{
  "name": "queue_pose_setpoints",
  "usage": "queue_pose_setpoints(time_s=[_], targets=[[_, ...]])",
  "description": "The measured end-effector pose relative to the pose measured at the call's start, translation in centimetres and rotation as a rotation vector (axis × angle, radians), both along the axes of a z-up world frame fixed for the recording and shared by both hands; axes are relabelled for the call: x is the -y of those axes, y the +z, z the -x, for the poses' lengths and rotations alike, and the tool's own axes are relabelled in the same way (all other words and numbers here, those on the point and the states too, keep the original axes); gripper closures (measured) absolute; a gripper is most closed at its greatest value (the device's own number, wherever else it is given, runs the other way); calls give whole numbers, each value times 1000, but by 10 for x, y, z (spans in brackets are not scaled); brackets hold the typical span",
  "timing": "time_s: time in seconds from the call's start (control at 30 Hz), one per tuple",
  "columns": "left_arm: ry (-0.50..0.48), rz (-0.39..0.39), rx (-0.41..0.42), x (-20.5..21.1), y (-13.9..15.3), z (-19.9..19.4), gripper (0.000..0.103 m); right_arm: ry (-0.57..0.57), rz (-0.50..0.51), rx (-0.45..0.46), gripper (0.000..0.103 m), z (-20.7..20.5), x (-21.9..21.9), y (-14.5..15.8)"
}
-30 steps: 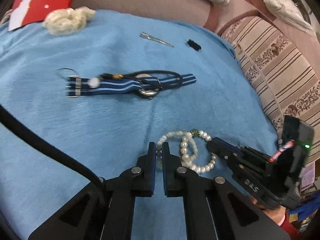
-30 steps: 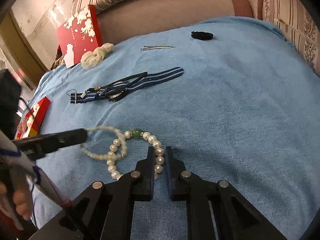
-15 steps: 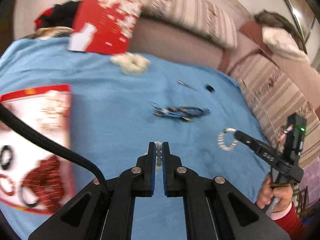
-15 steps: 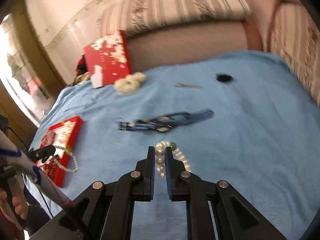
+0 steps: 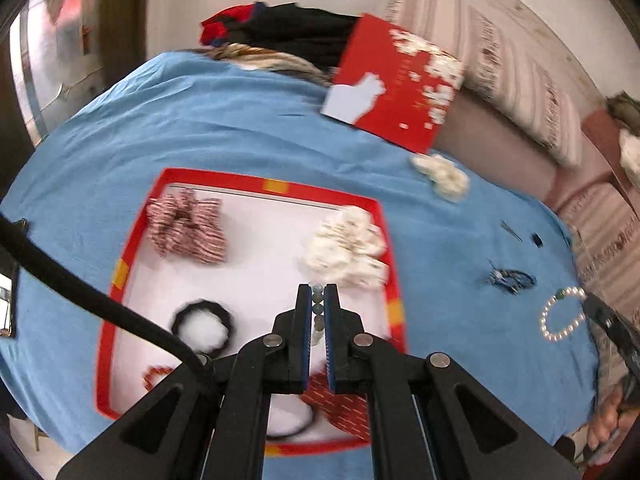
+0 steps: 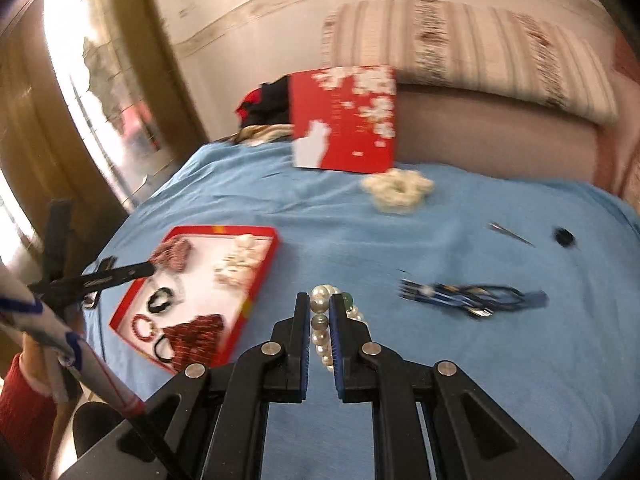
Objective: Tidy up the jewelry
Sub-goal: 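Carry both bracelets over the tray and open both tools to release them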
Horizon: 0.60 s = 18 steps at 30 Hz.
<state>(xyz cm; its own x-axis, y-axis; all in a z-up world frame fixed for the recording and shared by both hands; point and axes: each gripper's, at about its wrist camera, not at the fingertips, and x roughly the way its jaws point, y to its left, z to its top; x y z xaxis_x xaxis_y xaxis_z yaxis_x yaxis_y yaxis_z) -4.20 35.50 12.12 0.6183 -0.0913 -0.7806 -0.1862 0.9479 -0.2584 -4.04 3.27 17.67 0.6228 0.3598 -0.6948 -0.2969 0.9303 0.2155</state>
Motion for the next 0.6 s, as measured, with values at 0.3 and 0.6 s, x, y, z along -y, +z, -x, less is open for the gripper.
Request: queue_pose_setpoints(time_s=[0.3, 0.6], targets=[[18, 88, -28, -24, -30, -36, 98, 116, 49, -53, 93, -34, -95, -15], [68, 28, -90, -50, -65, -63, 98, 198, 103, -114, 93, -64, -169, -43]])
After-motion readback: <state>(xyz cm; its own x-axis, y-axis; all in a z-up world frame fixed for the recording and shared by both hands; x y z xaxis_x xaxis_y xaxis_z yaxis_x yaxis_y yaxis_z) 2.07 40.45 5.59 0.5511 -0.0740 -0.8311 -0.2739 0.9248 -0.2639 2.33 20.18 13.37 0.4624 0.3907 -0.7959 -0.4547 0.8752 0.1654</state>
